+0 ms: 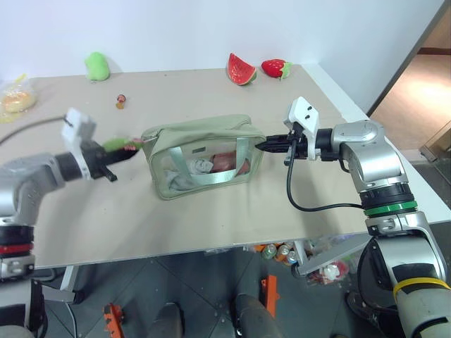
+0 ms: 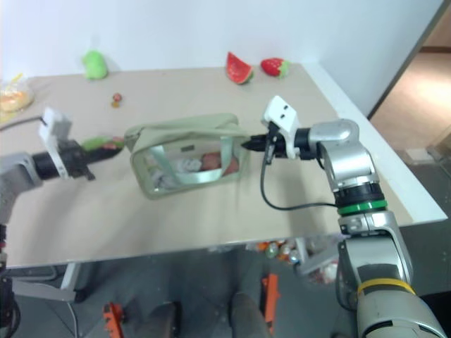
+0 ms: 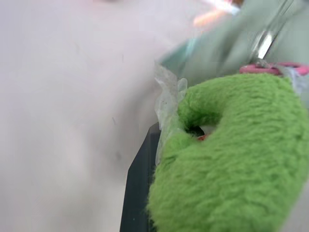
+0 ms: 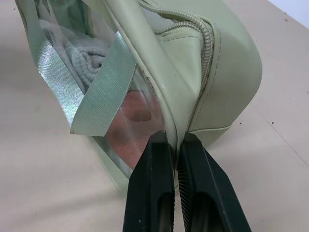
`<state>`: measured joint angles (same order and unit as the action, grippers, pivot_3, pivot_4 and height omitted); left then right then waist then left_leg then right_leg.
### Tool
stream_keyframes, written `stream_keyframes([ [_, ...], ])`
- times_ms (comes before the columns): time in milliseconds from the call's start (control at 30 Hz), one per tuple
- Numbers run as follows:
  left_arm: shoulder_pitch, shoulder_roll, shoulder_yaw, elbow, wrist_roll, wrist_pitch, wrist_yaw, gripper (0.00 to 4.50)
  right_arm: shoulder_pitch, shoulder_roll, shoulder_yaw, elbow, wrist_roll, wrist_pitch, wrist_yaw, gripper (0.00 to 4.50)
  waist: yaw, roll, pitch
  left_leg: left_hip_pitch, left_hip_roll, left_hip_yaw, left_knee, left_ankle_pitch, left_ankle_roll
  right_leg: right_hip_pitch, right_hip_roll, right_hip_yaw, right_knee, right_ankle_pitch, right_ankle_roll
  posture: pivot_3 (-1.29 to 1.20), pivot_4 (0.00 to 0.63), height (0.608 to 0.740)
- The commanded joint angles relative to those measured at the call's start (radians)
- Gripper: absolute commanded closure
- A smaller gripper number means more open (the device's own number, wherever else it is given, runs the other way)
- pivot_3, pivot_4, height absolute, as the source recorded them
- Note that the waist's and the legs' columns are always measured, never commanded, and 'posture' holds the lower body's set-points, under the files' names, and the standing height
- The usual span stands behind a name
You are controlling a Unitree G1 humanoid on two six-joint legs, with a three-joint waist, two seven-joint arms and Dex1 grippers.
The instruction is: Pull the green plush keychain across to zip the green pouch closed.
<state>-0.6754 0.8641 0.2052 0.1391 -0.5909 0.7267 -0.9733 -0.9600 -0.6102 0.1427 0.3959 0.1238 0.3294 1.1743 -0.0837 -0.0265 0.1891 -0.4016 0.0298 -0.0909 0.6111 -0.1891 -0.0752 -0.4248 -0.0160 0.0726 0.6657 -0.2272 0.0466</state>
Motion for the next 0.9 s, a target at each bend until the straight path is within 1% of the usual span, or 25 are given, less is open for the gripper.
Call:
stream_keyframes([
  [33,-0.099,0.029,-0.004,-0.026,0.022,-0.042,-0.016,4.46,-0.017,0.011,-0.008,-0.013,0.009,-0.012,-0.001,4.5,0.0,0.0,0.0,0.0,0.0,0.0,0.0,0.0,0.0,0.0,0.0,0.0,0.0,0.0,0.0,0.0,0.15,0.74],
  [167,-0.225,-0.02,-0.103,0.028,0.135,-0.129,0.018,4.46,-0.018,0.017,-0.007,-0.009,0.007,-0.018,-0.006,4.5,0.0,0.0,0.0,0.0,0.0,0.0,0.0,0.0,0.0,0.0,0.0,0.0,0.0,0.0,0.0,0.0,0.15,0.74],
  [300,-0.376,-0.126,-0.264,0.112,0.301,-0.244,0.049,4.46,-0.016,0.022,-0.011,-0.013,0.009,-0.018,-0.015,4.5,0.001,0.0,0.0,0.0,0.0,0.0,0.001,0.0,0.0,0.0,0.0,0.0,0.0,0.0,0.0,0.0,0.15,0.74],
  [467,-0.439,-0.196,-0.316,0.157,0.356,-0.293,0.027,4.46,-0.004,0.02,-0.017,-0.031,0.013,-0.01,-0.026,4.5,-0.012,0.0,0.0,0.0,0.0,0.002,0.001,-0.001,0.001,-0.001,0.001,0.002,0.0,0.0,0.001,0.0,0.15,0.74],
  [567,-0.439,-0.2,-0.316,0.155,0.371,-0.299,0.005,4.46,0.003,0.015,-0.022,-0.041,0.017,-0.006,-0.028,4.5,-0.014,0.0,0.0,0.0,0.0,0.002,0.0,-0.001,0.002,-0.001,0.001,0.002,0.0,0.0,0.001,0.0,0.15,0.74],
  [633,-0.443,-0.2,-0.299,0.164,0.362,-0.264,0.0,3.73,0.007,0.013,-0.024,-0.044,0.019,-0.004,-0.032,4.5,-0.014,0.0,0.0,0.0,0.0,0.002,0.0,-0.001,0.002,-0.001,0.0,0.002,0.0,0.0,0.002,0.0,0.15,0.74],
  [700,-0.449,-0.195,-0.278,0.167,0.339,-0.23,-0.02,3.1,0.008,0.013,-0.024,-0.046,0.02,-0.001,-0.036,4.5,-0.014,0.0,0.0,-0.001,-0.001,0.002,0.0,-0.001,0.002,-0.001,0.0,0.002,0.0,0.0,0.002,0.0,0.15,0.74],
  [733,-0.451,-0.193,-0.273,0.167,0.339,-0.227,-0.024,2.64,0.008,0.014,-0.023,-0.047,0.021,0.0,-0.037,4.5,-0.014,0.0,0.0,-0.001,-0.001,0.002,0.001,-0.001,0.002,-0.001,0.0,0.002,0.0,0.0,0.002,0.0,0.15,0.74],
  [767,-0.457,-0.192,-0.269,0.176,0.343,-0.223,-0.017,2.4,0.008,0.015,-0.023,-0.046,0.021,0.0,-0.038,4.5,-0.014,0.0,0.0,-0.001,-0.001,0.002,0.001,-0.001,0.002,-0.001,0.0,0.002,0.0,0.0,0.002,0.0,0.15,0.74],
  [900,-0.481,-0.182,-0.249,0.206,0.353,-0.23,0.0,1.04,0.002,0.021,-0.02,-0.039,0.022,-0.002,-0.042,4.5,-0.014,0.0,0.0,-0.001,-0.001,0.002,0.001,-0.001,0.002,-0.001,0.0,0.002,0.0,0.0,0.002,0.0,0.15,0.74],
])
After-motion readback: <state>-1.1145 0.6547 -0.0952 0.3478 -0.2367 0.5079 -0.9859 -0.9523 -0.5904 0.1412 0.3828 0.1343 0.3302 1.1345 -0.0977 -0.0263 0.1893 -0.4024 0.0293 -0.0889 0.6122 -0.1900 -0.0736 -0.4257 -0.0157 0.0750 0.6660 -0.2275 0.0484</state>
